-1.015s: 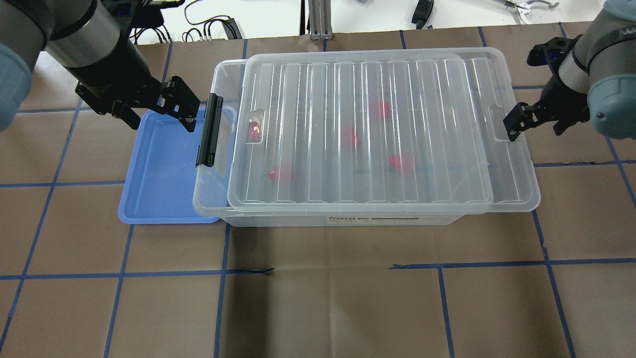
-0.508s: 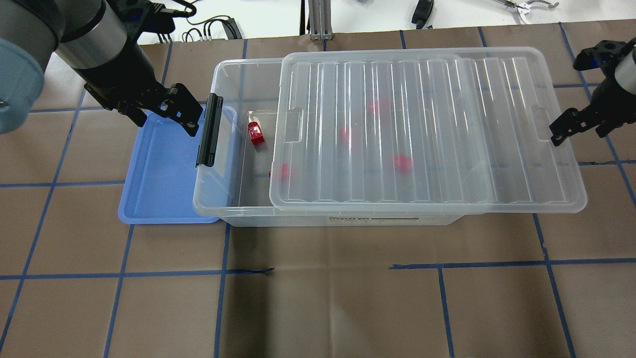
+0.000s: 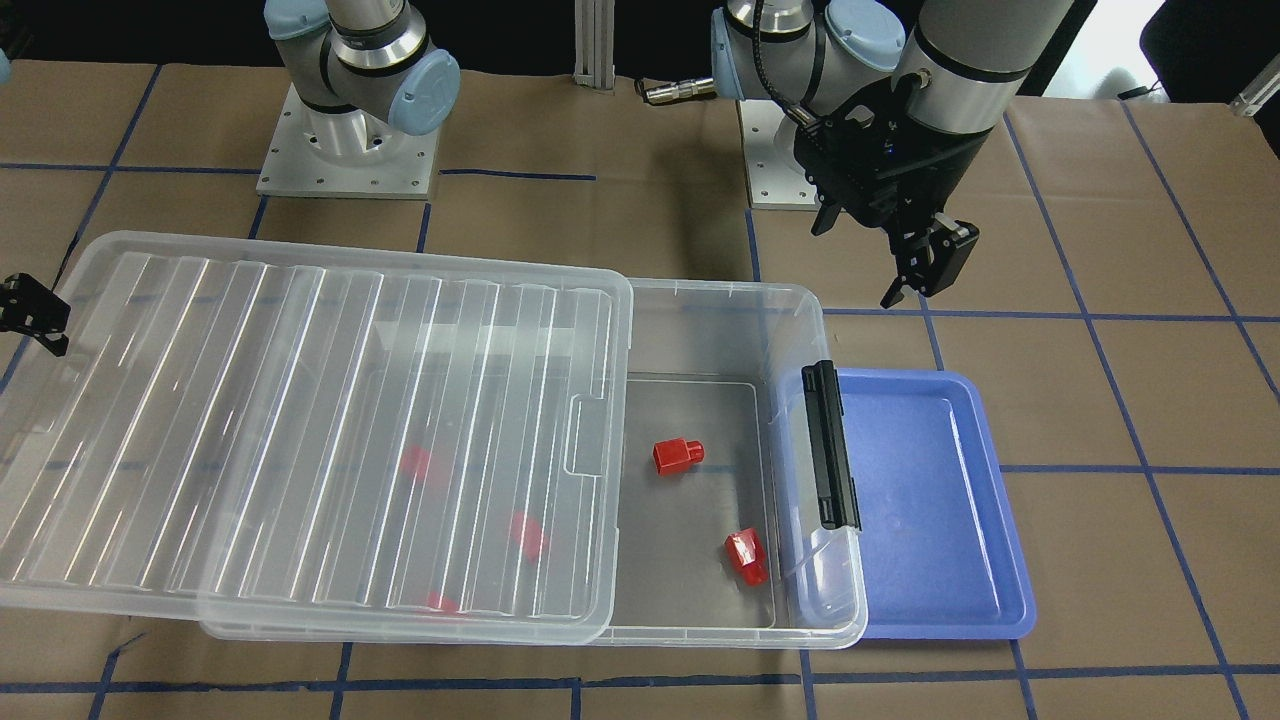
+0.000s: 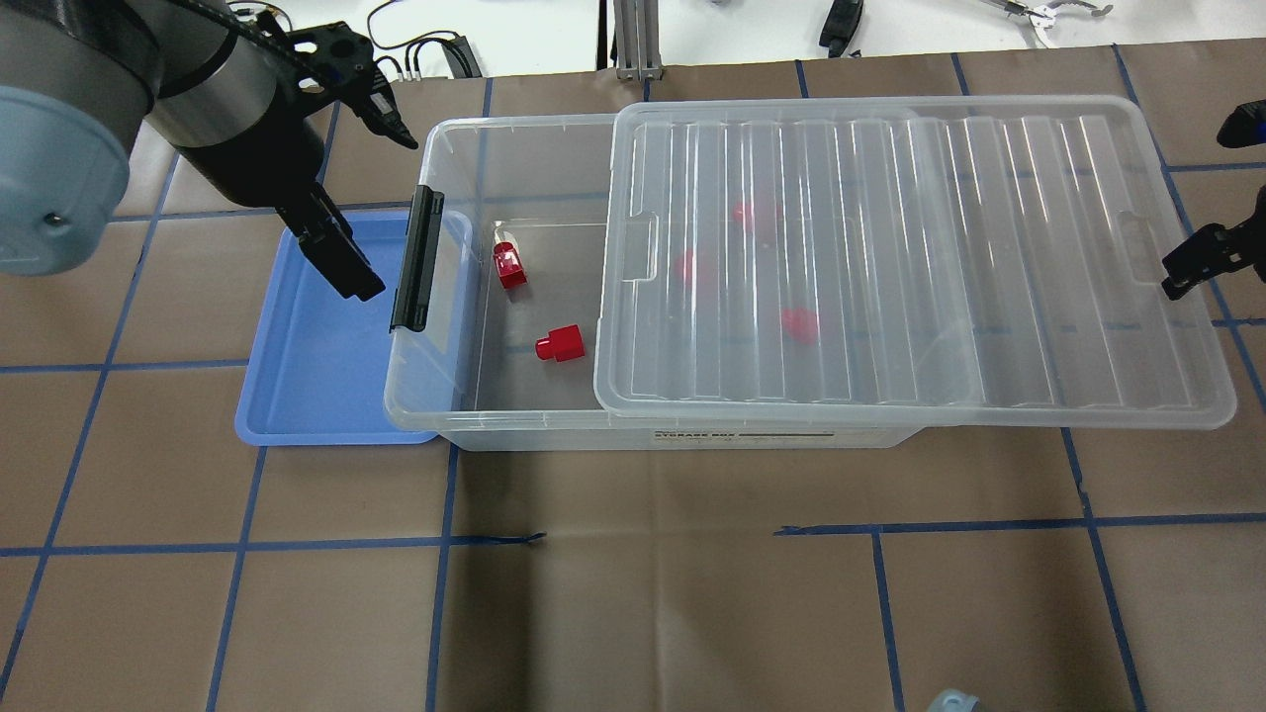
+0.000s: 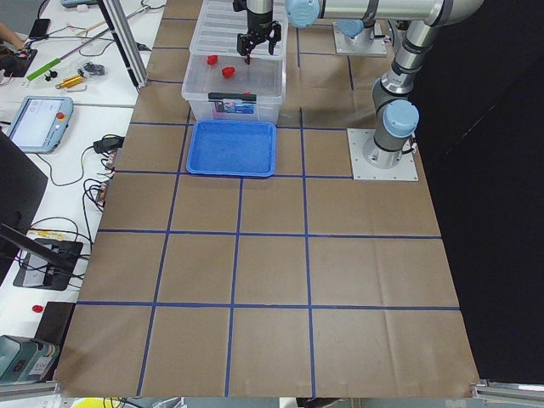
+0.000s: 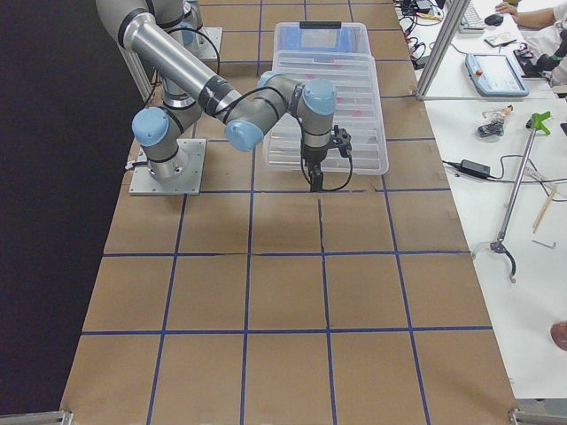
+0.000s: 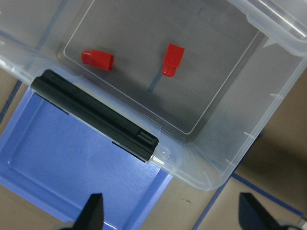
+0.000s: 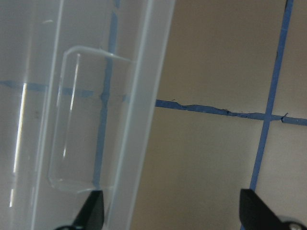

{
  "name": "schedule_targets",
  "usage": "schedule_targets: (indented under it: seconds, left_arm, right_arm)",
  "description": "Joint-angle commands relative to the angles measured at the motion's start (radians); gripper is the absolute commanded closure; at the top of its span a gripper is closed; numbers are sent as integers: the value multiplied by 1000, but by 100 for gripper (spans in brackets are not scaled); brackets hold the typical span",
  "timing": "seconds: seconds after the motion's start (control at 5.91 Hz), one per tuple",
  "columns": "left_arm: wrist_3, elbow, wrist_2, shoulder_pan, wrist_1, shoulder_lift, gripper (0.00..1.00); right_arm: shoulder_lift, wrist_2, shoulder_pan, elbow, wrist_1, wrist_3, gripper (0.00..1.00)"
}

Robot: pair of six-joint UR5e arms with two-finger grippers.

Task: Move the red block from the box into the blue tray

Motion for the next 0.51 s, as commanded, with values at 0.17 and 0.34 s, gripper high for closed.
schedule_targets:
  seconds: [0.17,0.34]
  left_arm:
    - [234,13,2,-105,71,-141,3]
    - [196,-26,-4,-133,184,-210,3]
  right_arm:
    - [-24,-4,7,-87,11,9,0]
    - [-51,2,25,-171,78,44,0]
